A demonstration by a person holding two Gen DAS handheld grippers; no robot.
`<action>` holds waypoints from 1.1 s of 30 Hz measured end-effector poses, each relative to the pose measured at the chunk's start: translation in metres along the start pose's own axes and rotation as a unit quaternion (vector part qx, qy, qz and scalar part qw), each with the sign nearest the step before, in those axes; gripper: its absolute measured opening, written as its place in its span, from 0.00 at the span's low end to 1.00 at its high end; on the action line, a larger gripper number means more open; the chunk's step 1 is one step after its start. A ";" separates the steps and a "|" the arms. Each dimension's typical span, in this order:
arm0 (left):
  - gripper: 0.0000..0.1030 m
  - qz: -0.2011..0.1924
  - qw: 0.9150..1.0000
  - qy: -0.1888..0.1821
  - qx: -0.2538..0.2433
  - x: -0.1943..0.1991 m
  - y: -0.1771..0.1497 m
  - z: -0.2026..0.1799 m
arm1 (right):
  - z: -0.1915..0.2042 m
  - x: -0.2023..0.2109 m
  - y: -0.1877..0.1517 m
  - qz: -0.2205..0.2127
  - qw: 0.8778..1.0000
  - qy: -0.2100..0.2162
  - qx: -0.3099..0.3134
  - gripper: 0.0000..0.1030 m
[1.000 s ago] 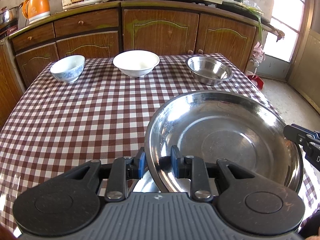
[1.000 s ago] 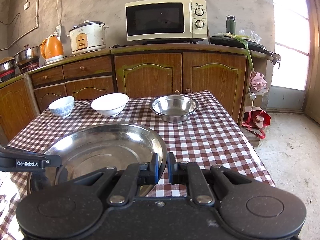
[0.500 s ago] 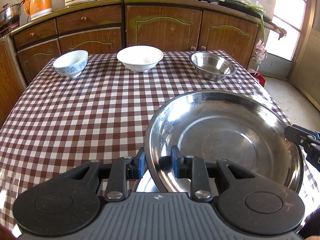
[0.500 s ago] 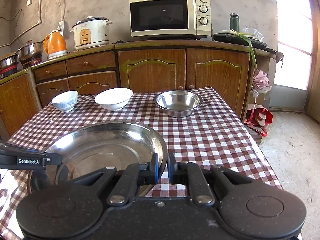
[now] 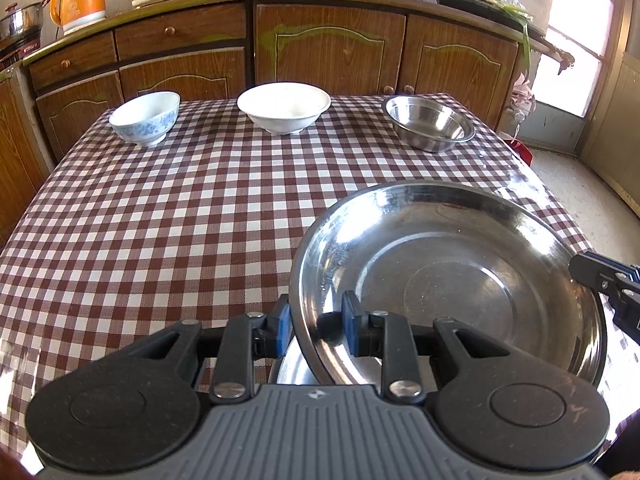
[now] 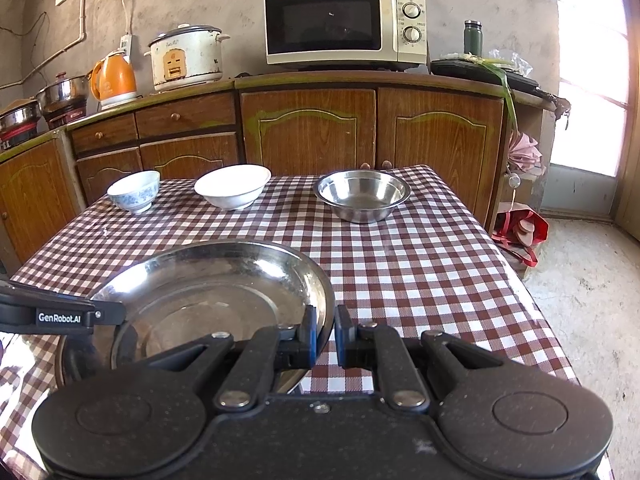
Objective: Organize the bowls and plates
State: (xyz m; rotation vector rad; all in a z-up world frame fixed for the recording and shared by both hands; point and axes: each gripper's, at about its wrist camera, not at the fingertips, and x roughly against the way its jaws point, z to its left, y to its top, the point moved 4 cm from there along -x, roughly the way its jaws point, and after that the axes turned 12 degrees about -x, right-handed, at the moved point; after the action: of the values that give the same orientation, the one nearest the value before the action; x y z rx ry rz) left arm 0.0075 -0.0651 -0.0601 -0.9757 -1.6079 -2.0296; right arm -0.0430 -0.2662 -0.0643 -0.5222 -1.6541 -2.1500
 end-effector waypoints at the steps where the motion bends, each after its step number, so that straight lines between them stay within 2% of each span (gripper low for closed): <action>1: 0.26 0.001 1.000 -0.001 0.001 0.000 -0.001 0.000 | 0.000 0.000 -0.001 0.001 1.000 0.000 0.000 0.13; 33: 0.26 0.018 1.000 -0.001 -0.002 -0.004 -0.016 0.001 | 0.003 0.002 -0.022 0.029 1.000 0.000 0.006 0.13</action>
State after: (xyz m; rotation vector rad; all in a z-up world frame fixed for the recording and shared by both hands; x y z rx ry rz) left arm 0.0001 -0.0602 -0.0739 -1.0022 -1.5769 -2.0080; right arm -0.0551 -0.2579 -0.0806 -0.5595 -1.6303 -2.0981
